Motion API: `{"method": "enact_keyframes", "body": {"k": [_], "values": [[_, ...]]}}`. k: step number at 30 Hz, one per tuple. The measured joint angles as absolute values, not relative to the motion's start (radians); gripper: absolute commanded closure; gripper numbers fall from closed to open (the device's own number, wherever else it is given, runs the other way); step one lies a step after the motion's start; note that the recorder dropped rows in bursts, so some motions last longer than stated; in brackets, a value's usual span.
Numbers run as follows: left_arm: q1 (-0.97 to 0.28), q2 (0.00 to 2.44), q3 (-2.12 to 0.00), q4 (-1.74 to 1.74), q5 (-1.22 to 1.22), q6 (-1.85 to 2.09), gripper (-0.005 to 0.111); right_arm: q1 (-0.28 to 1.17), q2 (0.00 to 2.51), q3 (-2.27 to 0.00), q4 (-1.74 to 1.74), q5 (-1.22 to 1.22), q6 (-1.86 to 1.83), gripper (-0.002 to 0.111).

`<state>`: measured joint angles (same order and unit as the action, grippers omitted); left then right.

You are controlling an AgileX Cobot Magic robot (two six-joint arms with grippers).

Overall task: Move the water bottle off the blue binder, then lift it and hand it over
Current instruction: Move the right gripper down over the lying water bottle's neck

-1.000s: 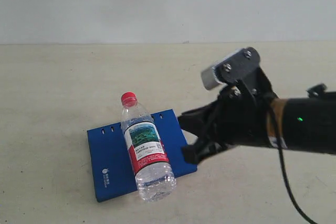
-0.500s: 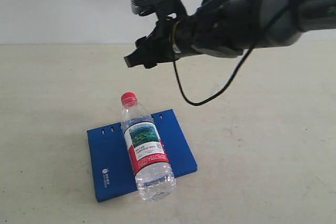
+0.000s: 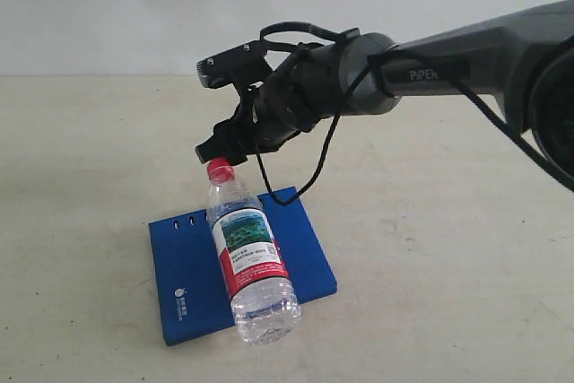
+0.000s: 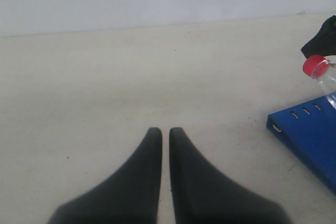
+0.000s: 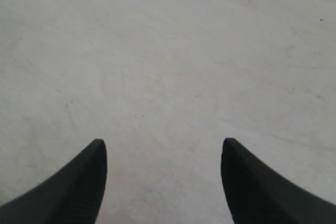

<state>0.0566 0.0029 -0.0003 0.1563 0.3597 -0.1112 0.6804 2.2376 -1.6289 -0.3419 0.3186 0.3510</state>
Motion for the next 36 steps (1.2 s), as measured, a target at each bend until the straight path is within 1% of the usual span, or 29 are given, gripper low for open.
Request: {"method": "enact_keyframes", "body": {"k": [8,20,25,28,34,36], "values": [[0.057,0.003,0.0,0.156,0.36,-0.111,0.102,0.691,2.238,-1.697,-0.278,0.321,0.221,0.052],[0.057,0.003,0.0,0.156,0.36,-0.111,0.102,0.806,2.172,-1.702,-0.261,0.412,0.163,0.052],[0.057,0.003,0.0,0.156,0.36,-0.111,0.102,0.832,2.138,-1.702,-0.268,0.467,0.14,0.052],[0.057,0.003,0.0,0.156,0.36,-0.111,0.102,0.837,2.134,-1.702,-0.265,0.533,0.14,0.052],[0.057,0.003,0.0,0.156,0.36,-0.111,0.102,0.837,2.134,-1.702,-0.238,0.844,0.042,0.052],[0.057,0.003,0.0,0.156,0.36,-0.111,0.102,0.837,2.132,-1.702,-0.238,0.912,0.025,0.052]]}}
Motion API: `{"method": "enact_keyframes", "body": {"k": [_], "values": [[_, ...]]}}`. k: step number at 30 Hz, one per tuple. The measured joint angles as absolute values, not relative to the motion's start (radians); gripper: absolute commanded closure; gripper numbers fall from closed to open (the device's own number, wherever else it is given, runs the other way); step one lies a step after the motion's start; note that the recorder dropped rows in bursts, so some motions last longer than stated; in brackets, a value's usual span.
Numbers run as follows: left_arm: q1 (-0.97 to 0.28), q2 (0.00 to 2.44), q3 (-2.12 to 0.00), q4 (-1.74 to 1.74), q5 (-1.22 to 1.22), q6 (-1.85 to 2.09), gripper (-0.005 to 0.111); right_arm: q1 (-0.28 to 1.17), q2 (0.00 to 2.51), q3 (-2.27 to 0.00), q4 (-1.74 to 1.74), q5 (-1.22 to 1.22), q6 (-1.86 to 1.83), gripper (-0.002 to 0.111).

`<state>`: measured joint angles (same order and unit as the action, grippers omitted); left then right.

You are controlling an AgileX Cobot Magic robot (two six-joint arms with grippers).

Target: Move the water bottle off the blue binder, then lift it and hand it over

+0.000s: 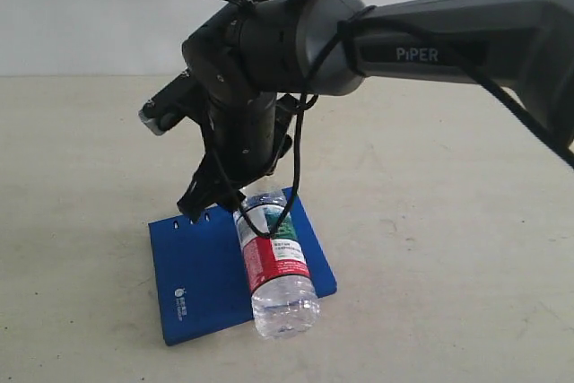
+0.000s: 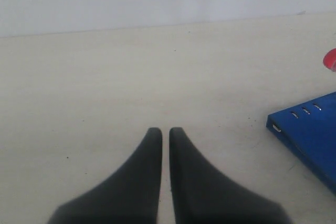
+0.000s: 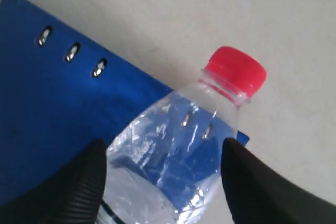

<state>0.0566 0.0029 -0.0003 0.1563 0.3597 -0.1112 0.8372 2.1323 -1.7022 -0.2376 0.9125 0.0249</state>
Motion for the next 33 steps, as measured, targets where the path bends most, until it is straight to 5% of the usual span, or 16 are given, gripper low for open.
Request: {"method": "enact_keyframes", "body": {"k": [7,19,33], "values": [[0.057,0.003,0.0,0.156,0.36,-0.111,0.102,0.831,2.132,-1.796,-0.182,0.877,0.006,0.052],[0.057,0.003,0.0,0.156,0.36,-0.111,0.102,0.548,2.157,-2.061,0.665,1.141,-0.339,0.052],[0.057,0.003,0.0,0.156,0.36,-0.111,0.102,0.465,2.189,-2.15,-0.086,1.216,-0.022,0.052]]}}
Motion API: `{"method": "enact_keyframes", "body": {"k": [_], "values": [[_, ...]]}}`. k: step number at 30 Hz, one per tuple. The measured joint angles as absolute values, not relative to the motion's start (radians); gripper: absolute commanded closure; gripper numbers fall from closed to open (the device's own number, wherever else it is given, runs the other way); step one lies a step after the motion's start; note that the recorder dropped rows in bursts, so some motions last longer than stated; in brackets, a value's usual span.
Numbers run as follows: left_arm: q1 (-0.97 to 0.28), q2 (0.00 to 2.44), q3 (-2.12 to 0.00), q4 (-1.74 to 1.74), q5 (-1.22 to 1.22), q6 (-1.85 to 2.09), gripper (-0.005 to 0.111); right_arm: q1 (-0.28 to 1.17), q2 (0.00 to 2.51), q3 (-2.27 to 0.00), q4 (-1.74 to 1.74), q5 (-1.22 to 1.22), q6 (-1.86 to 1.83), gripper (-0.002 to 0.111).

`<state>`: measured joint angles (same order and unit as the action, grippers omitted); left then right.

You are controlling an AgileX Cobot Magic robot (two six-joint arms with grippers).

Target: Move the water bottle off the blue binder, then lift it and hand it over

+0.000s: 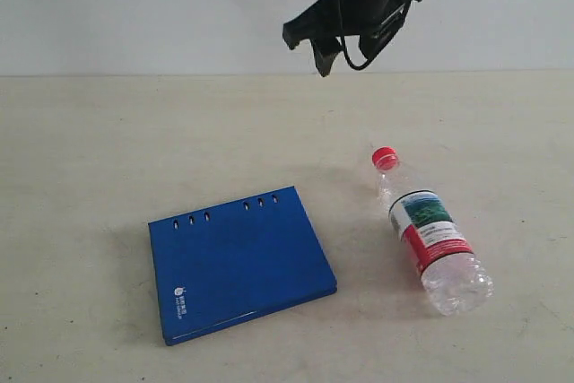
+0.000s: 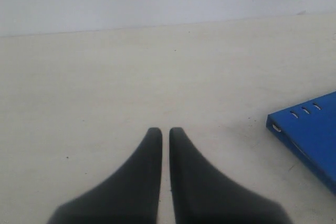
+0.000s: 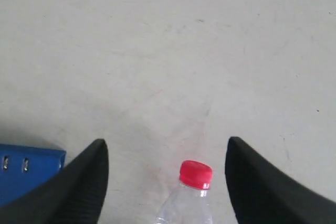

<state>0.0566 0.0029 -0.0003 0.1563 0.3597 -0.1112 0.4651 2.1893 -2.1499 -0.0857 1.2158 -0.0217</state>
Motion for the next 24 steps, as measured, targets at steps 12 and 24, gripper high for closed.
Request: {"method": "enact_keyframes", "body": {"k": [12,24], "values": [[0.057,0.003,0.0,0.156,0.36,-0.111,0.102,0.455,2.248,-2.082,-0.205,1.222,0.037,0.052],[0.057,0.003,0.0,0.156,0.36,-0.111,0.102,0.425,2.249,-1.901,-0.27,1.22,0.033,0.052]]}}
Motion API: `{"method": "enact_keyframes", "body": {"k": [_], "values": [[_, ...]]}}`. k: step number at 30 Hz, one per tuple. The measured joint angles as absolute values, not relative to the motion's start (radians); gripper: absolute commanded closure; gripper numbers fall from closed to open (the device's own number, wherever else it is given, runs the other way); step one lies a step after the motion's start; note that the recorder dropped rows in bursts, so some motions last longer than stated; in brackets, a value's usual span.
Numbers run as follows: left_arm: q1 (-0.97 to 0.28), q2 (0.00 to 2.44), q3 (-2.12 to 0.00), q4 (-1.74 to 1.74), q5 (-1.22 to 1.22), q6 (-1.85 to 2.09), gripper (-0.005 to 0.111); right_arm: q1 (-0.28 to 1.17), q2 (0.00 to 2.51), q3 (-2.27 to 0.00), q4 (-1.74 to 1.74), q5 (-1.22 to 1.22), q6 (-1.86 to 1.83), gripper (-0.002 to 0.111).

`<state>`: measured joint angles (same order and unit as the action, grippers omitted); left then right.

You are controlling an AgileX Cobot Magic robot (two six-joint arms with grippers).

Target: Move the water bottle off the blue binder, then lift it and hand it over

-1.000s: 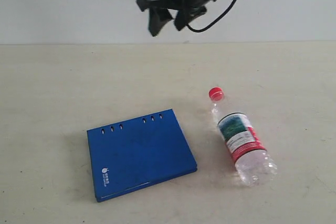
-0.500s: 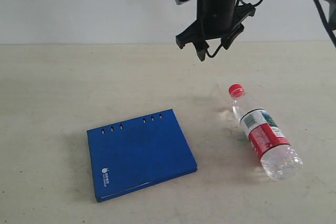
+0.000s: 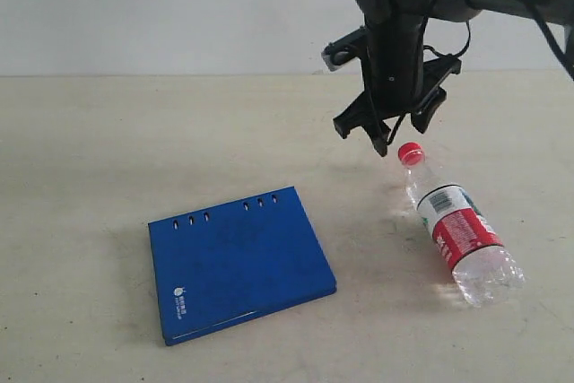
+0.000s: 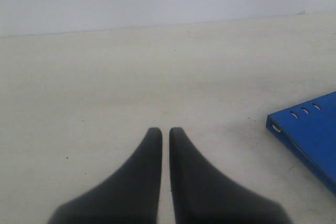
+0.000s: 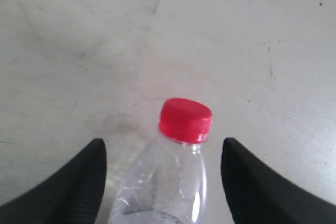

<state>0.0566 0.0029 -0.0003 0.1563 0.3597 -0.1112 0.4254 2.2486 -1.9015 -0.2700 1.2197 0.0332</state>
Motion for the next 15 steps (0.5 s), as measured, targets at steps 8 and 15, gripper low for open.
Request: {"method": "enact_keyframes", "body": {"k": [8,15], "values": [[0.057,0.003,0.0,0.156,0.36,-0.111,0.102,0.373,2.25,-1.84,-0.272,1.22,0.037,0.052],[0.057,0.003,0.0,0.156,0.36,-0.111,0.102,0.369,2.25,-1.819,-0.229,1.211,0.03,0.052]]}}
